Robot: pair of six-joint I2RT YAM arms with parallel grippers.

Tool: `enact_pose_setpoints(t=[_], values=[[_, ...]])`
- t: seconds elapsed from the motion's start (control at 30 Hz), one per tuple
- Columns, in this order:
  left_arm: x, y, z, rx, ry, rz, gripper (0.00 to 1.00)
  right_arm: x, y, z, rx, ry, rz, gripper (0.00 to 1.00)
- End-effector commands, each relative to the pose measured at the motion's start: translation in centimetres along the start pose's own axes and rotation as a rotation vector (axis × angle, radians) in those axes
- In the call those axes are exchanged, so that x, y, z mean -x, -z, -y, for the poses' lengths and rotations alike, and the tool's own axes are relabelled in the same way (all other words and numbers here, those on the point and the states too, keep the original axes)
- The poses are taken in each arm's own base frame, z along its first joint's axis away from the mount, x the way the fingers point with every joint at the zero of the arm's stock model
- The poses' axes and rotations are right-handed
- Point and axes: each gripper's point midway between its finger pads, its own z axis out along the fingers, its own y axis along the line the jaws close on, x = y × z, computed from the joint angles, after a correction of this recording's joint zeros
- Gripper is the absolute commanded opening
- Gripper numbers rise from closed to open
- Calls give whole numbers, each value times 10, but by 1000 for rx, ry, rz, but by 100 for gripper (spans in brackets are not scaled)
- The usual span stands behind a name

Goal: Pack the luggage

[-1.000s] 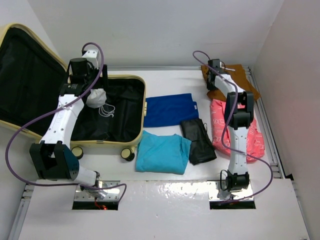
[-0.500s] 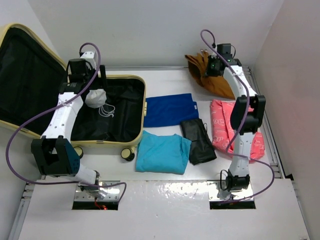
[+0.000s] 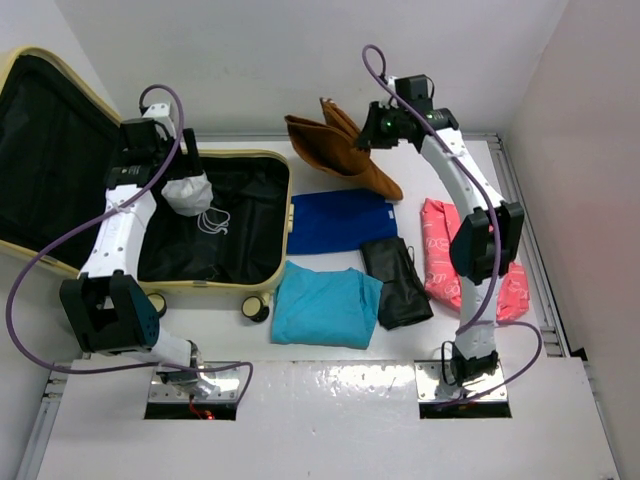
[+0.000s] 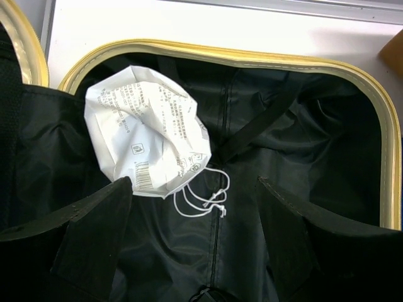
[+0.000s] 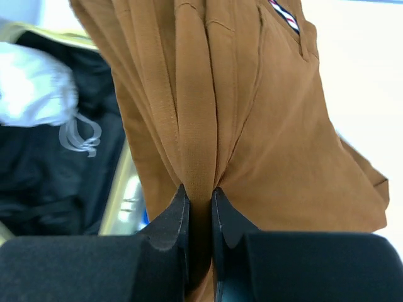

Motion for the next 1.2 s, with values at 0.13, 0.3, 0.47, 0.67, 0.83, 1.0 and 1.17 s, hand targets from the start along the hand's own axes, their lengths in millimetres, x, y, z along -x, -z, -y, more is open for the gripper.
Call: enact_pose_setpoints(t=[0.13, 0.3, 0.47, 0.67, 0.83, 1.0, 1.17], values=[[11, 11, -8, -6, 50, 41, 84, 94, 112, -139, 302, 174, 375, 0], [17, 19, -21, 4, 86, 64, 84, 97, 120, -182, 379, 223, 431, 0], [32, 35, -34, 6, 166, 112, 84, 74, 113, -229, 462, 272, 420, 0], [56, 65, -51, 8, 271, 197, 84, -3, 58, -254, 420, 259, 239, 0], [62, 81, -57, 23, 262, 226, 84, -93, 17, -257, 450, 373, 24, 0], [49, 89, -74, 44, 278, 216, 84, -157, -4, -261, 584, 477, -85, 0], [35, 90, -86, 47, 307, 191, 84, -192, -23, -289, 686, 587, -144, 0]])
